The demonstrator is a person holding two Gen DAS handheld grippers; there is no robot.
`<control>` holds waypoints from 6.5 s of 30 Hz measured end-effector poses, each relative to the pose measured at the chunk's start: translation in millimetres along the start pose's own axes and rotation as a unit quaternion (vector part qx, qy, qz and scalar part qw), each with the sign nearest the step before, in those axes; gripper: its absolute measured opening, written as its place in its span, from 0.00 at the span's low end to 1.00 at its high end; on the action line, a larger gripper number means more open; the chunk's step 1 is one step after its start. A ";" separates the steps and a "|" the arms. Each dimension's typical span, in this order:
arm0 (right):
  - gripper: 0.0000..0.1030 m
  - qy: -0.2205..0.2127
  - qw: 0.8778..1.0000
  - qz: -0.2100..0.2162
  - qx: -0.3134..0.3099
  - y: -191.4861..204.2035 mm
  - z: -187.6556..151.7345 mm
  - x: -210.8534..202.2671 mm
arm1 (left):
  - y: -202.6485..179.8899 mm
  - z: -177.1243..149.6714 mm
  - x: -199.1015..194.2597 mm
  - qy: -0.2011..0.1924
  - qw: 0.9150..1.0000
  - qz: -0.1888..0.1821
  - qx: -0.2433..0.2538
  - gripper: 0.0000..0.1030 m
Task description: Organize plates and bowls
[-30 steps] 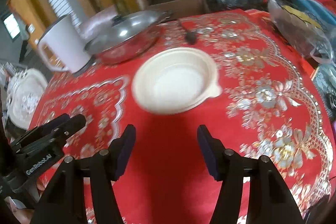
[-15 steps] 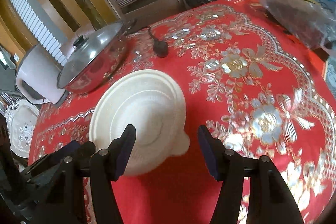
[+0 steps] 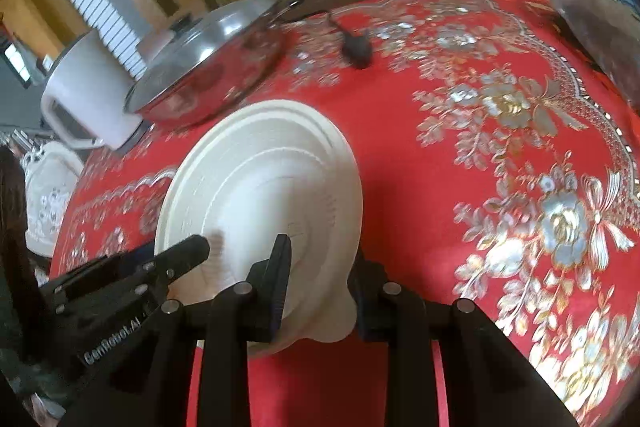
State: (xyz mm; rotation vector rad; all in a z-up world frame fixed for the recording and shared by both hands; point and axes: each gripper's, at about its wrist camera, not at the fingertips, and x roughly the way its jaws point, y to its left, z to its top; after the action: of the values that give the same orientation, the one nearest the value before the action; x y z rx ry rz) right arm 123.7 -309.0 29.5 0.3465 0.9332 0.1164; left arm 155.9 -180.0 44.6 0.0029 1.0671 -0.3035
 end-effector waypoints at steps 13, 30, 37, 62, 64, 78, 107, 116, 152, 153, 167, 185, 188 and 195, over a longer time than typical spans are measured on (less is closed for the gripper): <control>0.26 0.041 0.995 0.047 -0.073 87.7 -59.3 0.5 | 87.6 -72.5 -62.9 0.005 0.998 0.036 -0.047 0.30; 0.29 0.092 0.971 0.098 -0.195 223.5 -119.5 16.5 | 200.1 -161.2 -142.8 -0.028 0.986 0.077 -0.145 0.30; 0.29 0.099 0.958 0.117 -0.243 269.6 -135.1 15.5 | 238.0 -188.9 -175.1 -0.047 0.979 0.095 -0.177 0.30; 0.29 0.079 0.931 0.137 -0.328 359.5 -159.6 -0.6 | 291.9 -229.1 -245.9 -0.098 0.963 0.121 -0.222 0.30; 0.29 0.076 0.928 0.143 -0.336 370.5 -159.7 -4.7 | 299.8 -231.7 -259.3 -0.108 0.959 0.122 -0.231 0.30; 0.29 0.087 0.892 0.174 -0.408 461.0 -190.2 2.5 | 362.5 -274.9 -300.2 -0.126 0.931 0.168 -0.297 0.30; 0.33 0.095 0.883 0.159 -0.432 497.8 -222.5 20.3 | 388.4 -300.9 -280.8 -0.112 0.921 0.207 -0.309 0.30; 0.39 0.084 0.889 0.157 -0.422 491.4 -215.5 19.0 | 386.9 -299.6 -279.2 -0.115 0.919 0.224 -0.304 0.30; 0.77 -0.073 0.931 0.145 -0.327 454.9 -221.7 -18.9 | 335.0 -321.4 -333.9 -0.261 0.862 0.333 -0.278 0.66; 0.77 -0.077 0.930 0.146 -0.327 455.1 -223.7 -19.6 | 334.2 -321.8 -333.1 -0.260 0.861 0.336 -0.278 0.66; 0.77 -0.077 0.930 0.142 -0.331 460.3 -232.7 -12.2 | 335.0 -330.8 -333.3 -0.265 0.852 0.354 -0.280 0.66; 0.77 -0.077 0.928 0.142 -0.337 464.7 -235.4 -12.5 | 333.2 -330.0 -337.1 -0.275 0.853 0.351 -0.271 0.67; 0.77 -0.077 0.928 0.142 -0.336 463.6 -234.4 -12.0 | 332.0 -329.8 -337.8 -0.274 0.856 0.346 -0.268 0.68; 0.77 -0.077 0.929 0.141 -0.334 461.2 -232.9 -12.0 | 321.7 -326.4 -334.5 -0.260 0.849 0.390 -0.244 0.68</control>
State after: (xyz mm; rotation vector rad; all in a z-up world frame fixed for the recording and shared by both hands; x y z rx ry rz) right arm -47.1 177.1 69.3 -0.1488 0.6346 0.6468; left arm -194.7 258.3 127.7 -0.0961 0.5025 0.6855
